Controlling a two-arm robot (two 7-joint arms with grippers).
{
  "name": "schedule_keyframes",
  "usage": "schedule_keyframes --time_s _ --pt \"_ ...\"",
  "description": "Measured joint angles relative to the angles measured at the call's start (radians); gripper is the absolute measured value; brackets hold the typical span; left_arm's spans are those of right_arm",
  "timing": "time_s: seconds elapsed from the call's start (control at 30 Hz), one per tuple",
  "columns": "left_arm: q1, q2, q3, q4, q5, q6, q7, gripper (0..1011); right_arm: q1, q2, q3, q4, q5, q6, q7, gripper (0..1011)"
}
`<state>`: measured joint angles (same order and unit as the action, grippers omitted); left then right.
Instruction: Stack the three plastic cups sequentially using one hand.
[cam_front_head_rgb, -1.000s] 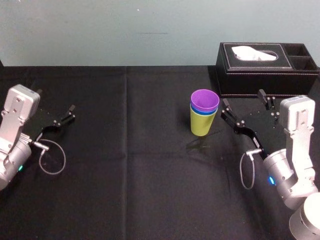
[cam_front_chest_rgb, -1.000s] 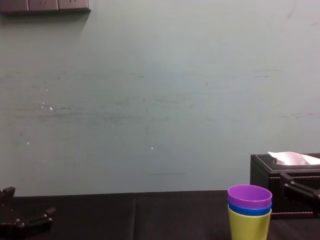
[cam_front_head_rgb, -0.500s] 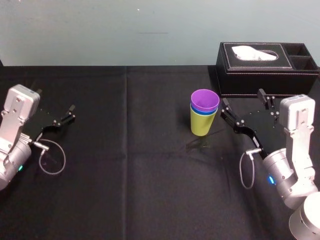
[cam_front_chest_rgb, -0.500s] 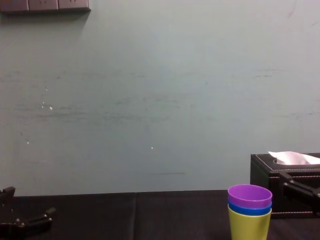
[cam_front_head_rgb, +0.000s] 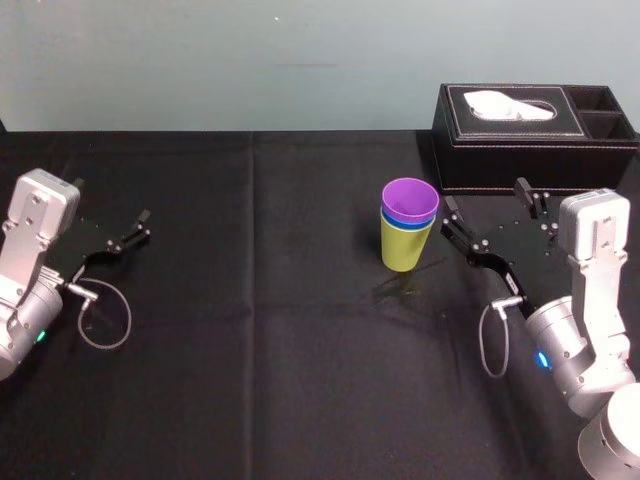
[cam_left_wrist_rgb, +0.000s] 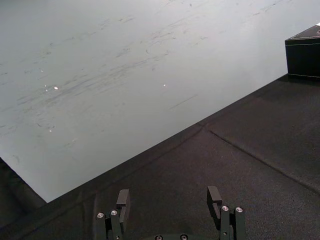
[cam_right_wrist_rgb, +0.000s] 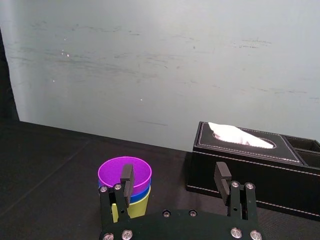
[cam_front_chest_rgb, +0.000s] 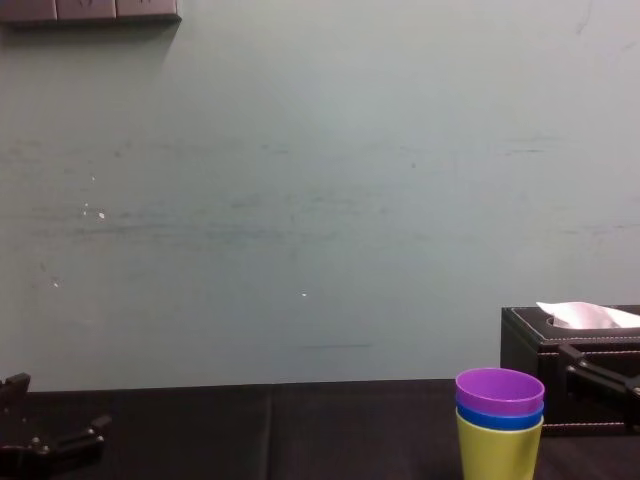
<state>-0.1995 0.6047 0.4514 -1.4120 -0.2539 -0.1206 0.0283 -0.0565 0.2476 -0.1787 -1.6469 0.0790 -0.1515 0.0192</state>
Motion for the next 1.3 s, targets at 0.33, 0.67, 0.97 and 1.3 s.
schedule_keyframes --time_s 0.33,0.67,0.97,1.3 --pt "0.0 0.0 0.0 0.0 0.0 0.0 0.0 1011 0.0 0.0 0.0 0.0 0.001 0.001 0.001 1003" --pt "0.0 0.0 0.0 0.0 0.0 0.0 0.0 1011 0.0 0.0 0.0 0.0 0.001 0.001 0.002 1003" --pt "0.0 0.0 0.0 0.0 0.0 0.0 0.0 1011 0.0 0.0 0.0 0.0 0.001 0.001 0.002 1002" --pt "0.0 0.0 0.0 0.0 0.0 0.0 0.0 1012 0.0 0.0 0.0 0.0 0.001 0.001 0.001 1003"
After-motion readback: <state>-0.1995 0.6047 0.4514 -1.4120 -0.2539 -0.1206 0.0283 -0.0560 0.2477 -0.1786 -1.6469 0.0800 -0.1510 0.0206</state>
